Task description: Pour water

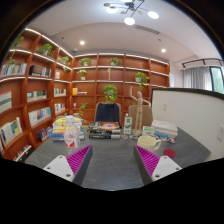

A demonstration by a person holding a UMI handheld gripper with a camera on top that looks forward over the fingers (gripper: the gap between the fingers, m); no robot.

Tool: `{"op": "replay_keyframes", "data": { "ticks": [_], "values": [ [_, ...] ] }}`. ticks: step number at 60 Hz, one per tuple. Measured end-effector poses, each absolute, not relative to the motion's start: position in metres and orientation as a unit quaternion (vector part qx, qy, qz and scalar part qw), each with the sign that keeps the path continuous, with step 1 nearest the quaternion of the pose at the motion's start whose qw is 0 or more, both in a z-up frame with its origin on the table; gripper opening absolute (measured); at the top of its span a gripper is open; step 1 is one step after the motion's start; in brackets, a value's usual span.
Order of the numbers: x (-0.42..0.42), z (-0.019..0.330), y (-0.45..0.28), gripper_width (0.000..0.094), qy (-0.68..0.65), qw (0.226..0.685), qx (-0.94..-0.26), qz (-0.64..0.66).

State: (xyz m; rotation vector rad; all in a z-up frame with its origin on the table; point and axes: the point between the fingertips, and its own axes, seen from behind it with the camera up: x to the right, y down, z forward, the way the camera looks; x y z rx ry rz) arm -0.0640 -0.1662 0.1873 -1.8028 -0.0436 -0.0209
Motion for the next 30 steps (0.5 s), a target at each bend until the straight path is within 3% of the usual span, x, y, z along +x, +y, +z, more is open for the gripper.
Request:
{"op": "replay_keyframes", "data": {
  "ticks": [6, 7, 9, 16, 30],
  "values": [
    [-0.093, 0.153, -0.162, 0.0872, -0.022, 0.615, -0.788, -0.013],
    [-0.073, 0.171, -0.166, 0.087, -0.025, 0.612, -0.79, -0.015],
    [-0.103, 0.135, -0.163, 0.0871, -0.022, 0.613, -0.79, -0.014],
    [-0.149, 0.101, -0.156, 0.0873, -0.027, 0.611, -0.791, 0.013],
    [-0.222, 0.087, -0.109, 0.0869, -0.05, 0.621, -0.78, 0.061]
  ]
}}
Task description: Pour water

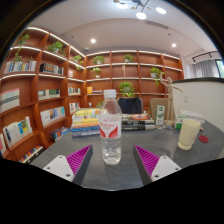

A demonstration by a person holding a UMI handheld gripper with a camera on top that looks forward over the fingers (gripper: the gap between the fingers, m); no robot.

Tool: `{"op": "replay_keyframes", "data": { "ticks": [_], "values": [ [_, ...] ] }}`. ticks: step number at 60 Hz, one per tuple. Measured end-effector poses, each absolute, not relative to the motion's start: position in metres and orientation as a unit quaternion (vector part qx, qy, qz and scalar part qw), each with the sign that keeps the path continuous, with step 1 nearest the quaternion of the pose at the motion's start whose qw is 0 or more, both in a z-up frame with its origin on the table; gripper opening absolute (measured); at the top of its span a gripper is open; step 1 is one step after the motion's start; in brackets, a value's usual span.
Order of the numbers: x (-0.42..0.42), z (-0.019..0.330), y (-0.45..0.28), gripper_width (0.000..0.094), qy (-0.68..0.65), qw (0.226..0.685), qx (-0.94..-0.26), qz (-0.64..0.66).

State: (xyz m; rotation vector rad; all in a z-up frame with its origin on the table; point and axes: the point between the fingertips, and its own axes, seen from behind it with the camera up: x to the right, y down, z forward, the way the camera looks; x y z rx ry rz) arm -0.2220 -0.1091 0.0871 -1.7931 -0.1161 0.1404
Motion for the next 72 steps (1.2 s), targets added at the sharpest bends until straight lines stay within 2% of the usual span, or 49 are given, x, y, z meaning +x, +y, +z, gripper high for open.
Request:
{"op": "replay_keyframes", "data": {
  "ticks": [16, 22, 28, 33, 39, 55, 64, 72],
  "values": [
    [-0.243, 0.108, -0.041, 0.085, -0.052, 0.647, -0.759, 0.049],
    [-0.253, 0.113, -0.027, 0.0742, -0.045, 0.652, -0.754, 0.067],
    [-0.234, 0.111, -0.016, 0.0539, -0.023, 0.657, -0.753, 0.028],
    [-0.236, 0.112, -0.016, 0.0482, -0.019, 0.664, -0.747, 0.035],
    [-0.237, 0.112, -0.016, 0.0357, -0.026, 0.662, -0.748, 0.041],
    [-0.223, 0.11, -0.017, 0.0354, 0.017, 0.644, -0.759, 0.092],
    [-0.19, 0.113, -0.013, 0.0354, 0.126, 0.619, -0.752, 0.189],
    [-0.152, 0.132, -0.008, 0.0354, 0.253, 0.592, -0.7, 0.31]
  ]
}}
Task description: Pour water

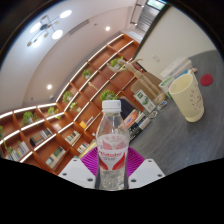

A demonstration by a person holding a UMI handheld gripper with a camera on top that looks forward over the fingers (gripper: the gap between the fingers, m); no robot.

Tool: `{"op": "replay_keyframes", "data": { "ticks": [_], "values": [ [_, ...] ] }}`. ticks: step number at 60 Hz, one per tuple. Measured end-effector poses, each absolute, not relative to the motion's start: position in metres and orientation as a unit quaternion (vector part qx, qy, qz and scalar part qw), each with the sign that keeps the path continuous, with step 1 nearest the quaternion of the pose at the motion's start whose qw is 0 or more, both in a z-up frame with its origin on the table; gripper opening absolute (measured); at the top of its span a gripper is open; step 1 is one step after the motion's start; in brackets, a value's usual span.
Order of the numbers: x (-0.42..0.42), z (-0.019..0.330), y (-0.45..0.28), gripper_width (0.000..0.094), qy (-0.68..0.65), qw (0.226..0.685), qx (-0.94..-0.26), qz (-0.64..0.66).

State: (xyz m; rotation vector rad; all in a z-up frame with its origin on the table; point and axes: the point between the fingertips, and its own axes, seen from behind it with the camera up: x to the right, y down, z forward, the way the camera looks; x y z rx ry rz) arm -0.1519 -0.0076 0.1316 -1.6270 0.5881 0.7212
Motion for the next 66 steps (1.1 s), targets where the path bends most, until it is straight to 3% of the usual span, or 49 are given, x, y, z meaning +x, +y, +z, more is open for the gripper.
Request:
{"op": "replay_keyframes", "data": {
  "ticks": [18, 28, 40, 51, 62, 66],
  "values": [
    [-0.065, 0.206, 0.013, 0.0352, 0.476, 0.509, -0.475, 0.537],
    [-0.029, 0.221, 0.028, 0.0353, 0.549, 0.455, -0.368, 0.597],
    [0.003, 0.212, 0.034, 0.0352, 0.612, 0.389, -0.266, 0.635],
    [0.015, 0.2, 0.035, 0.0352, 0.631, 0.363, -0.23, 0.646],
    [0.005, 0.203, 0.037, 0.0353, 0.622, 0.363, -0.249, 0.648],
    [-0.003, 0.211, 0.038, 0.0354, 0.607, 0.38, -0.285, 0.638]
  ]
}}
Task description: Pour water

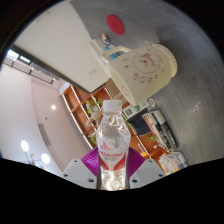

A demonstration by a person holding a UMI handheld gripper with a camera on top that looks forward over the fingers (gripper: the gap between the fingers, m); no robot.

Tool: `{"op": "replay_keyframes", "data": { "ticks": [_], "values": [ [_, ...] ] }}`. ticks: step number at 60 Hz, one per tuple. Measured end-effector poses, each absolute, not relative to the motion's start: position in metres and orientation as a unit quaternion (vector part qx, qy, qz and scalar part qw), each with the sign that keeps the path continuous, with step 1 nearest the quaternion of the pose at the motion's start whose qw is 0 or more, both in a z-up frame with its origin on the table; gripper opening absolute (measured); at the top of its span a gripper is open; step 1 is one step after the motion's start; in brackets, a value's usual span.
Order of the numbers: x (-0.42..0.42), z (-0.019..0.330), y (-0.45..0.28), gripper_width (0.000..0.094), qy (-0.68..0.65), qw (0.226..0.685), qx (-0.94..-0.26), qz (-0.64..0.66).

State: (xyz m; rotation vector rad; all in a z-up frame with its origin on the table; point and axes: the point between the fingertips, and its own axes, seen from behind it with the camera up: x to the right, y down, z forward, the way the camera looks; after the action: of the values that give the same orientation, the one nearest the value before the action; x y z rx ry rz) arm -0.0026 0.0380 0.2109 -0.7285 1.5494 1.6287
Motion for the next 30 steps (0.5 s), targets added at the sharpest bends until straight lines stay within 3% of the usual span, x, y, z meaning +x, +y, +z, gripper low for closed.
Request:
{"op": "replay_keyframes", "data": {
  "ticks": [6, 15, 20, 30],
  "values": [
    [-0.014, 0.23, 0.039, 0.0353, 0.548, 0.443, -0.391, 0.592],
    [-0.001, 0.251, 0.039, 0.0354, 0.394, 0.587, -0.585, 0.397],
    [0.026, 0.266, 0.039, 0.0356, 0.3, 0.655, -0.633, 0.284],
    [0.1, 0.295, 0.041, 0.0355, 0.194, 0.701, -0.685, 0.045]
  ]
}}
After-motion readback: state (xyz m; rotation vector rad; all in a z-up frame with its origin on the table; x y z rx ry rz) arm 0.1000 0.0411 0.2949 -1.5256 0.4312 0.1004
